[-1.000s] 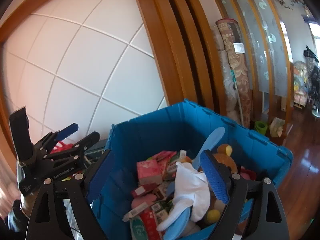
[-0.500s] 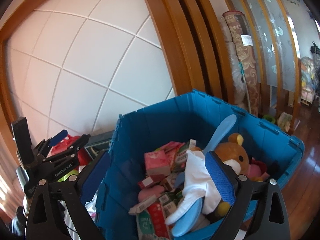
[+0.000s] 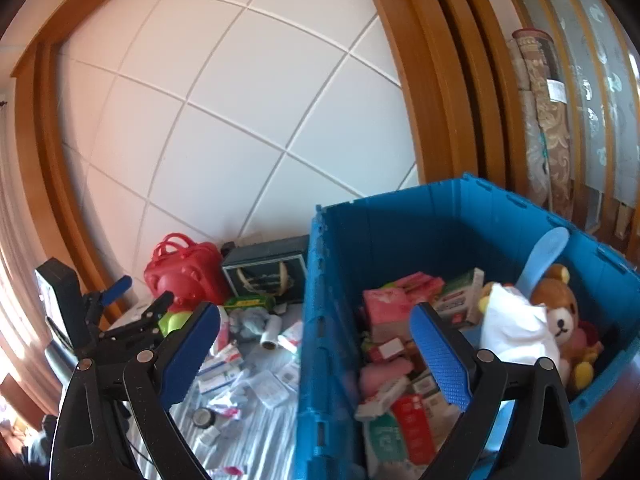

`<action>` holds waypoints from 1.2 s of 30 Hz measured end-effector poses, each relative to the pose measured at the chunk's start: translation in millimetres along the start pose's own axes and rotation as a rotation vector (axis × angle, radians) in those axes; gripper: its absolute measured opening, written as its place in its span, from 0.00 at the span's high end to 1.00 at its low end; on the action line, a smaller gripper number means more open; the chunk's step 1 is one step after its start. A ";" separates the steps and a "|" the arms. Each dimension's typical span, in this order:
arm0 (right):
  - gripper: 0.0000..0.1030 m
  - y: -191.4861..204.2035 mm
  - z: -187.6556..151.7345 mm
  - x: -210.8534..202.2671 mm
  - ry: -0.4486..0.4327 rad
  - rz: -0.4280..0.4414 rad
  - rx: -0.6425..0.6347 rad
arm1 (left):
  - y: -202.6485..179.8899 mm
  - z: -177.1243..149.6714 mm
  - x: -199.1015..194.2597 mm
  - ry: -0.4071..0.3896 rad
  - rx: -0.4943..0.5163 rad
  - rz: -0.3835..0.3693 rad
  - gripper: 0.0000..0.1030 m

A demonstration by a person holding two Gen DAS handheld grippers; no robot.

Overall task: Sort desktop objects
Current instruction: 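Move both tools back to the pile on the table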

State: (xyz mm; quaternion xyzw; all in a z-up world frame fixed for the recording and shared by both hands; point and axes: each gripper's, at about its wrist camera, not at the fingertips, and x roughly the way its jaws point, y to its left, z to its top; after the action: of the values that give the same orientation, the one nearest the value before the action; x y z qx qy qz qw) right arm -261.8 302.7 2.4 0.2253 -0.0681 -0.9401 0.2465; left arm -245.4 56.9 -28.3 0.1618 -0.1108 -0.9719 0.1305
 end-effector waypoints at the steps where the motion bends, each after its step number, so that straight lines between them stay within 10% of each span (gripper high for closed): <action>1: 0.05 9.8 -1.3 3.8 0.008 0.011 -0.006 | 17.2 -8.2 0.8 0.017 0.006 0.033 0.22; 9: 0.03 86.8 -39.0 52.3 0.121 0.068 -0.031 | 125.9 -71.1 1.7 0.139 -0.025 0.137 0.22; 20: 0.05 168.2 -165.3 137.6 0.426 0.085 -0.033 | 146.5 -174.1 22.8 0.283 -0.022 -0.034 0.22; 28: 0.42 195.9 -278.9 237.6 0.715 0.093 -0.067 | 116.2 -234.4 61.0 0.434 0.007 -0.118 0.22; 36: 0.68 192.9 -316.5 272.4 0.780 0.086 -0.032 | 93.8 -252.2 86.5 0.493 0.019 -0.168 0.22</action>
State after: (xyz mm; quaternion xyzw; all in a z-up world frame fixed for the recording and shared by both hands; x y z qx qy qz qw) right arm -245.2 -5.0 -339.2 0.5588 0.0357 -0.7736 0.2966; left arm -217.4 -100.2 -261.7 0.4034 -0.0711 -0.9095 0.0710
